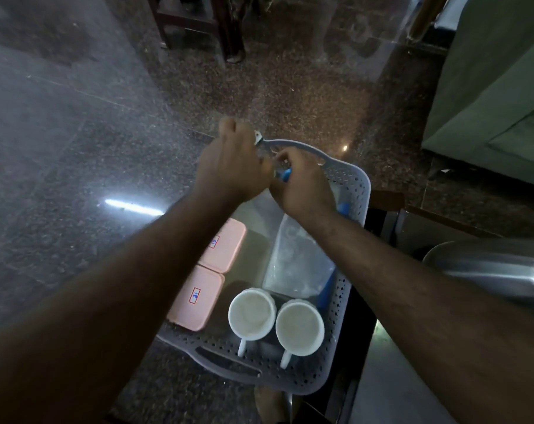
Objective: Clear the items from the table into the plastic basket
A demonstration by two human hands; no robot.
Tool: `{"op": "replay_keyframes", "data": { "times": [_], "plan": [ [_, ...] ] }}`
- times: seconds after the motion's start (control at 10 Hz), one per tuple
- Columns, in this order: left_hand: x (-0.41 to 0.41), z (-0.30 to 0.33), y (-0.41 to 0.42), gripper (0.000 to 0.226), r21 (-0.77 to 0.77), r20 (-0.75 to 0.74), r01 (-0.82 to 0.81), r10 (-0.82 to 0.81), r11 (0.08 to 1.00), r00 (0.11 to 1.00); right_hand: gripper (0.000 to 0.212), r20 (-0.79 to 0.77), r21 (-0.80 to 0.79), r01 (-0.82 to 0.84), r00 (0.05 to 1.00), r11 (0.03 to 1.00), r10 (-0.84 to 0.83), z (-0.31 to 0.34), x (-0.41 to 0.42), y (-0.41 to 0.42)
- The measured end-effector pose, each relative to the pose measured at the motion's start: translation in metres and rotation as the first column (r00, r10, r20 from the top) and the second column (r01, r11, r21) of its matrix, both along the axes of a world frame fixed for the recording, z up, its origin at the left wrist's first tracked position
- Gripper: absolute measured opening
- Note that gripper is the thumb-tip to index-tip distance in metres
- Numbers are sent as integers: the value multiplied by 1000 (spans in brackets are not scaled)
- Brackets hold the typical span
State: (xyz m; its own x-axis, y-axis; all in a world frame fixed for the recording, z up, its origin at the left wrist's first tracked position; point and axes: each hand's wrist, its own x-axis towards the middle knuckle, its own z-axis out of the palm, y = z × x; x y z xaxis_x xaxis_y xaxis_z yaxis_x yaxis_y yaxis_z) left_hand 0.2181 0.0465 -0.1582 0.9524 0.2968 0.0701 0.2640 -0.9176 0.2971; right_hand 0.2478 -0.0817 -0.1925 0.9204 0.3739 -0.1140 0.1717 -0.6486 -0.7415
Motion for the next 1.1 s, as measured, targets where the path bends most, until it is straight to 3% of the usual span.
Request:
{"op": "replay_keyframes", "data": {
  "times": [0.1,0.2,0.3,0.4,0.6,0.8,1.1],
  "plan": [
    [-4,8,1,10,-130,83,30,-19,991,996,34,-249,86,206,952,975,-179,3,-6,-3],
    [-6,2,3,16,-324,-83,-100,77,941,994,27,-500,117,293,843,949,-198,5,-10,-9],
    [-11,-6,-1,20,-397,-119,-125,83,909,989,27,-428,116,240,888,964,-170,2,-16,-14],
    [-22,-14,-6,21,-400,-88,-111,83,910,993,33,-303,122,289,922,949,-242,-3,-24,-14],
    [-28,-28,-4,14,-231,-169,-164,126,959,978,29,-296,51,263,925,963,-237,-6,-23,-5],
    [-27,-31,-2,18,-42,-220,-148,136,988,966,20,-294,-92,105,947,990,-128,-5,-13,6],
    [-47,-15,-3,16,10,-239,-196,193,981,952,47,-307,-105,22,950,994,-54,2,-24,10]
  ]
}}
